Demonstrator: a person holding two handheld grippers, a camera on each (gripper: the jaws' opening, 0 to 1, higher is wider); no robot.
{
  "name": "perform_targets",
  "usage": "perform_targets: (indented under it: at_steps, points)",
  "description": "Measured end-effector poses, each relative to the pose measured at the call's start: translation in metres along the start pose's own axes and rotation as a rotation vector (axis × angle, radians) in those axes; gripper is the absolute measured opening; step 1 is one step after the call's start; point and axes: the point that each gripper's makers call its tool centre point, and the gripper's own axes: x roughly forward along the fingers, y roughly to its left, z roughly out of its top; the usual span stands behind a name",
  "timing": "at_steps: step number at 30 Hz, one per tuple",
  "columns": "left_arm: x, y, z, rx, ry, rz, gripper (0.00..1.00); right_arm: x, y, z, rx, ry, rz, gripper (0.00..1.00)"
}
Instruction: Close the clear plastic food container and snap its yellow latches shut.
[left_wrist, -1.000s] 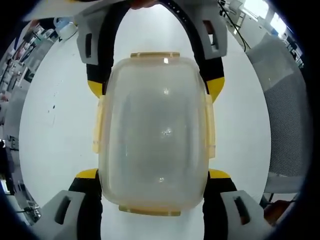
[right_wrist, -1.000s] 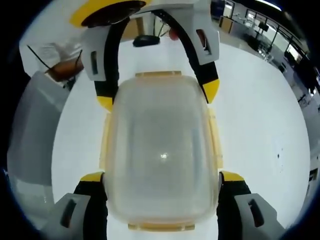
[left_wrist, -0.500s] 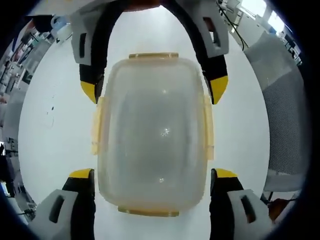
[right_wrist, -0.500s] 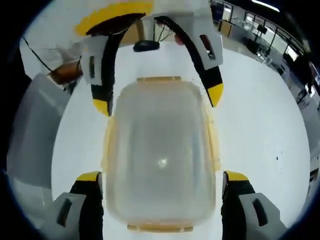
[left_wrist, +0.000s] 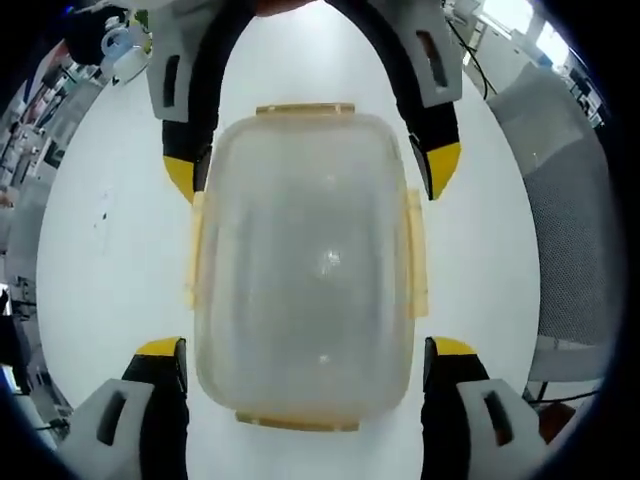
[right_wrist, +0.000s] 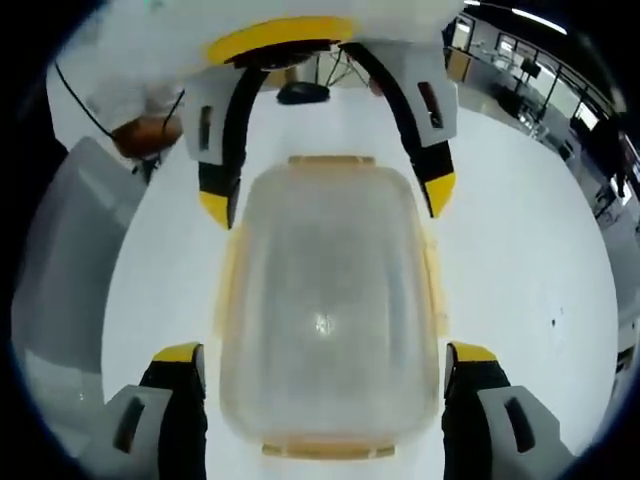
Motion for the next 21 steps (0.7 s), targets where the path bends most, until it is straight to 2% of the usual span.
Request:
perform_targets:
  at_steps: [3, 5, 8, 11, 15, 17, 21]
  points:
    - [-0.002, 0.002, -0.003, -0.027, -0.012, 0.007, 0.99, -0.004, 0.0, 0.0, -0.016, -0.021, -0.006, 1.0]
    - [-0.003, 0.001, -0.003, -0.06, -0.033, -0.003, 0.99, -0.007, -0.004, 0.001, 0.023, -0.043, -0.014, 1.0]
    - [-0.005, -0.001, -0.003, -0.06, -0.04, 0.004, 0.99, -0.011, -0.006, -0.001, 0.041, -0.061, -0.021, 1.0]
    - [-0.007, -0.002, -0.006, -0.071, -0.054, 0.016, 0.99, -0.016, -0.005, 0.001, 0.075, -0.106, -0.028, 1.0]
    - [-0.009, -0.002, -0.009, -0.12, -0.079, 0.027, 0.99, -0.018, 0.001, -0.003, 0.078, -0.122, -0.031, 0.98]
    - [-0.01, -0.002, -0.009, -0.14, -0.089, 0.025, 0.99, -0.019, 0.005, -0.001, 0.098, -0.154, -0.024, 0.97]
    - [-0.013, 0.002, -0.014, -0.175, -0.091, 0.04, 0.99, -0.022, 0.003, -0.001, 0.121, -0.186, -0.05, 1.0]
